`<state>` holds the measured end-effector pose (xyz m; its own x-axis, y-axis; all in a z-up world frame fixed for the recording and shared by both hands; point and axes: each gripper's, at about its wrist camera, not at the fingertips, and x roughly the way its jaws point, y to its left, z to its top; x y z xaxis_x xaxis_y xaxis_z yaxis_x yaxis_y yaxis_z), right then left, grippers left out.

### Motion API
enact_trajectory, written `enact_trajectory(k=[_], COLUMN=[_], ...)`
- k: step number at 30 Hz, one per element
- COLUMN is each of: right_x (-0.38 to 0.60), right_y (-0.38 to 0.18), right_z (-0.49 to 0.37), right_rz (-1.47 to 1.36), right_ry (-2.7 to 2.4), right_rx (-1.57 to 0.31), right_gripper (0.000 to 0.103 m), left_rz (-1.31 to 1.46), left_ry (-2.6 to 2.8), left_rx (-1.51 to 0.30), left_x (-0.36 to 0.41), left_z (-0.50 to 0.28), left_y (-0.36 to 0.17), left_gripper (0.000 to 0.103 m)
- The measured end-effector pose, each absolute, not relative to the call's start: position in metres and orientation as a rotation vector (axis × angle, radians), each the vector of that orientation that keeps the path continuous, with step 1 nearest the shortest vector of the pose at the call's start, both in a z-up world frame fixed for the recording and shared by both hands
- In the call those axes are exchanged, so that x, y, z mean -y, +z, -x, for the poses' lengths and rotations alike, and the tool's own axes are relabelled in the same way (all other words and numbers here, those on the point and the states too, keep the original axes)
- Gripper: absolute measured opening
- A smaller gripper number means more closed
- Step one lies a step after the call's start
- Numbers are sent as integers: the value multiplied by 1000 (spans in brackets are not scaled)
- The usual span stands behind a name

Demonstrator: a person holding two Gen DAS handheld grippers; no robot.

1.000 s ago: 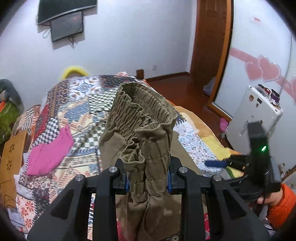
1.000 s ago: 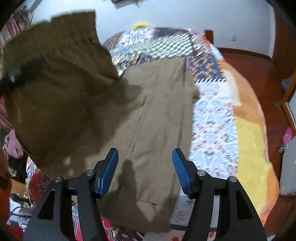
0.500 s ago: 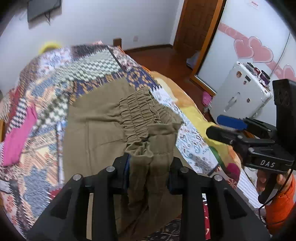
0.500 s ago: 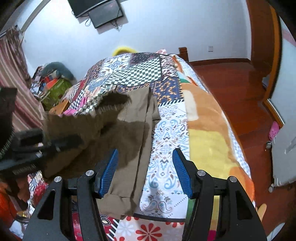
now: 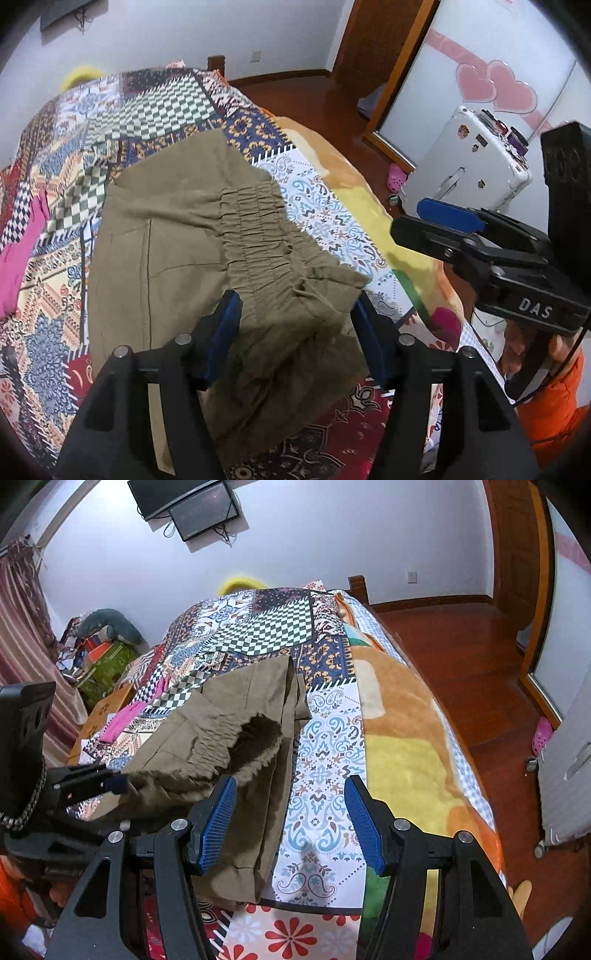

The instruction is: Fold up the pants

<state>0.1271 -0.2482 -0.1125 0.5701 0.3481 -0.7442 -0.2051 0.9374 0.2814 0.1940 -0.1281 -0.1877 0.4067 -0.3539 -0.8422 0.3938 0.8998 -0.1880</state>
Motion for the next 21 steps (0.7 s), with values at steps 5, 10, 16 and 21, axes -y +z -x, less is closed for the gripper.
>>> enact_trajectory(k=[5, 10, 16, 21], right_x=[244, 228, 200, 176], right_y=[-104, -101, -107, -123], right_z=[-127, -132, -135, -132], right_rz=[-161, -150, -123, -66], right_ry=[339, 372, 430, 459], right_rx=[-891, -886, -903, -950], right_gripper=[57, 57, 57, 57], left_rz=[-29, -70, -102, -121], left_ry=[-489, -397, -304, -299], left_rx=[-977, -912, -981, -1023], left_x=[119, 90, 45, 30], left_z=[-184, -188, -193, -181], left_y=[-162, -151, -178, -199], left_gripper=[62, 67, 67, 67])
